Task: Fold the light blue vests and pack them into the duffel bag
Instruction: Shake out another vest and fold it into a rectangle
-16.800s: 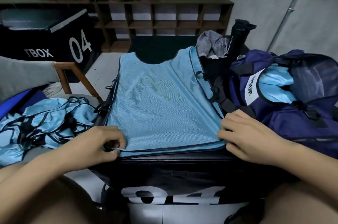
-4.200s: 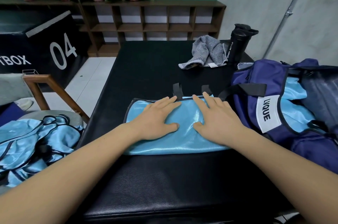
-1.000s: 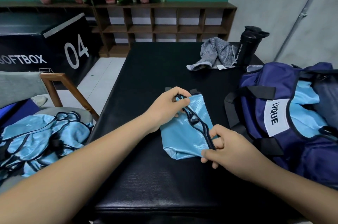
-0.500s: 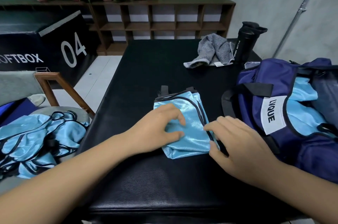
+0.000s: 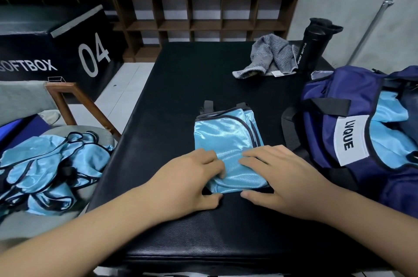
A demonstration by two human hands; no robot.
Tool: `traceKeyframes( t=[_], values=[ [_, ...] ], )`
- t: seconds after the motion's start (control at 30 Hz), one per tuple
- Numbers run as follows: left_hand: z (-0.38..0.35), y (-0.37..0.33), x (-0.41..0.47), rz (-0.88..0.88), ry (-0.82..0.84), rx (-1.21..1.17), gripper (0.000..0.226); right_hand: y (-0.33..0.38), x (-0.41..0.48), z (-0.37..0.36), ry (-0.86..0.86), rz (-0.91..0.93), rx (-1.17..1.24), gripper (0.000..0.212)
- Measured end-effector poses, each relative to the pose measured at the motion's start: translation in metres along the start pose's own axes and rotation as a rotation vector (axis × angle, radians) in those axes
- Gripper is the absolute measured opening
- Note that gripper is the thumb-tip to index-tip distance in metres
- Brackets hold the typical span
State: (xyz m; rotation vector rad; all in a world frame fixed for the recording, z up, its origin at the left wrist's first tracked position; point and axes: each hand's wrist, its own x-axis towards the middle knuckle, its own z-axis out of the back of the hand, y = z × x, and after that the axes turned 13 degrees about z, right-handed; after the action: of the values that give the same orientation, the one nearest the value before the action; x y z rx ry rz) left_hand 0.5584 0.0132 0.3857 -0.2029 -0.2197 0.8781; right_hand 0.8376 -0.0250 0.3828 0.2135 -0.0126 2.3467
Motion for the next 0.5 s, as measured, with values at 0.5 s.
traceKeyframes(
  t=[0.5],
  values=[
    [0.021,0.0,-0.002,0.168,-0.014,-0.167,0.011,0.004,0.007,0.005,-0.166,-0.009,0.159,0.02]
  ],
)
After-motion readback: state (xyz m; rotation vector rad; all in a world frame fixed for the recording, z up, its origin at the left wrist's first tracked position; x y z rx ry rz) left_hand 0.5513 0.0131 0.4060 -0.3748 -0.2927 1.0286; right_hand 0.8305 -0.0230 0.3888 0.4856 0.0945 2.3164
